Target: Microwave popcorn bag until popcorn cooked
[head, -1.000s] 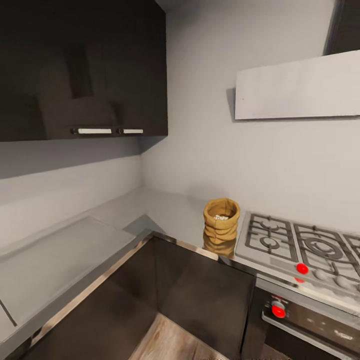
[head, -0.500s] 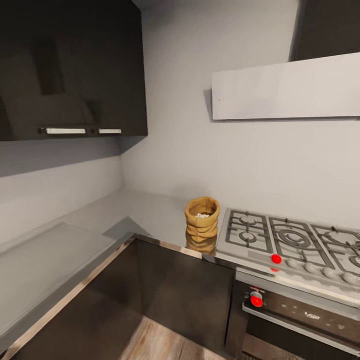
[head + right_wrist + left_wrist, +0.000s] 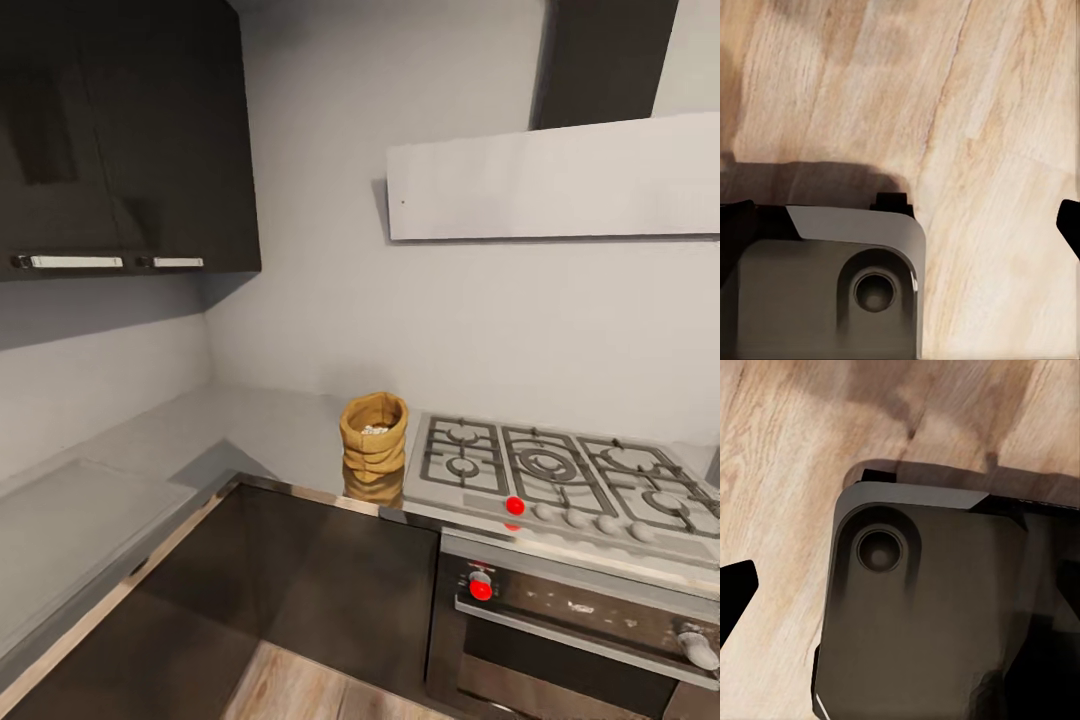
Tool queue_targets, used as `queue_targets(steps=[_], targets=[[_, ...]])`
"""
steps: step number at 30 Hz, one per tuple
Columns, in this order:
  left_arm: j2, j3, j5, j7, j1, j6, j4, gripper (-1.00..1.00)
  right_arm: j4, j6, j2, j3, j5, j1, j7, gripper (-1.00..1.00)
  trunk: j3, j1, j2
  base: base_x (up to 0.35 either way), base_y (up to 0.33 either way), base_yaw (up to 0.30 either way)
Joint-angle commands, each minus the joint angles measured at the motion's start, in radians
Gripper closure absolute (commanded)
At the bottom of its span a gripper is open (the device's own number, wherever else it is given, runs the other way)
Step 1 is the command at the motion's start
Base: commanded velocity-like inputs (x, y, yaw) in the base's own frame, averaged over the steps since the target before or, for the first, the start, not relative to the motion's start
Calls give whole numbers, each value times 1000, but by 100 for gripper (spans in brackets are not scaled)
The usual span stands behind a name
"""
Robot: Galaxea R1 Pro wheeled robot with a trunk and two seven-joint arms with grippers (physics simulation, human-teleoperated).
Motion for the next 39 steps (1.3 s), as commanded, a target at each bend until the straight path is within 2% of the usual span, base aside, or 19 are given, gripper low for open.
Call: queue_targets(steps=[1, 11, 16, 39], targets=[[0, 2, 7, 0, 0, -2, 0, -100, 3, -5, -2, -8, 8, -1, 2, -100, -1, 0, -1, 0, 0, -17], [0, 2, 8, 0, 0, -2, 0, -100, 3, 1, 0, -8, 10, -1, 8, -100, -1, 0, -1, 0, 0, -2], [0, 2, 8, 0, 0, -2, 0, -100, 4, 6, 36, -12, 2, -1, 2, -100, -1, 0, -1, 0, 0, 0], [0, 2, 7, 0, 0, -2, 0, -100, 4, -1, 35, -10, 5, -1, 8, -100, -1, 0, -1, 0, 134, -3]])
